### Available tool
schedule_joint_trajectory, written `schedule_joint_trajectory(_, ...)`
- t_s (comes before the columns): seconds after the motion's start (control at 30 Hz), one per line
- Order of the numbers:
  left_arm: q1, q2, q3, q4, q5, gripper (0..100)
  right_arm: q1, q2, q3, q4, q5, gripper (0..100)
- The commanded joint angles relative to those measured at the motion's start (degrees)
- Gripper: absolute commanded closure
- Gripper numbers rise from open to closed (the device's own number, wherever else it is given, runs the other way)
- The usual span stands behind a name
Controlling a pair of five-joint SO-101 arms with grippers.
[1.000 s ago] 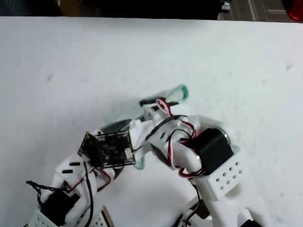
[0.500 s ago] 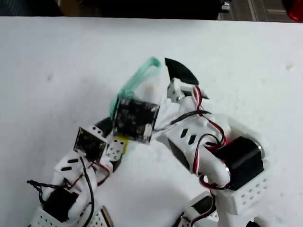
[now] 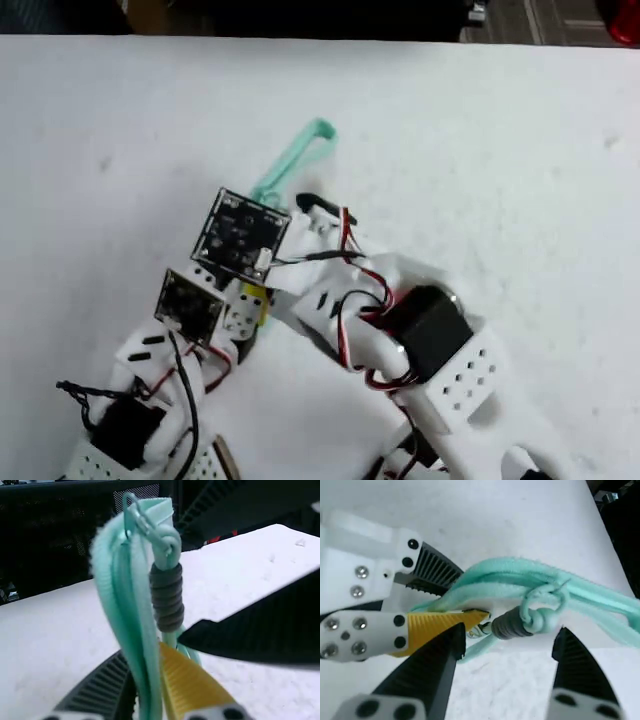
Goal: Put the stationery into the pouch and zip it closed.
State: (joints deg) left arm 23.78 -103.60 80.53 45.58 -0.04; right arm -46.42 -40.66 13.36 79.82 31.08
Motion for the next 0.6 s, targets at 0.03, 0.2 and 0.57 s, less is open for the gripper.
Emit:
schedule_joint_trajectory(0.03,-0.57,-0.57,-0.79,0.62,0.0,98,-0.48,-2.07,5.19,-7.08,-0.88,73.7)
schedule_joint_trajectory(0.2,-0.4,-0.57,-0.7,0.62,0.0,98,-0.48,-2.51,9.05,-13.76,-7.56,75.7)
schedule_joint_trajectory(0.57,-0.57,-0.57,-0.88,0.62,-0.09,96,-0.31,-4.97,9.05,-18.33,-8.0,98.3)
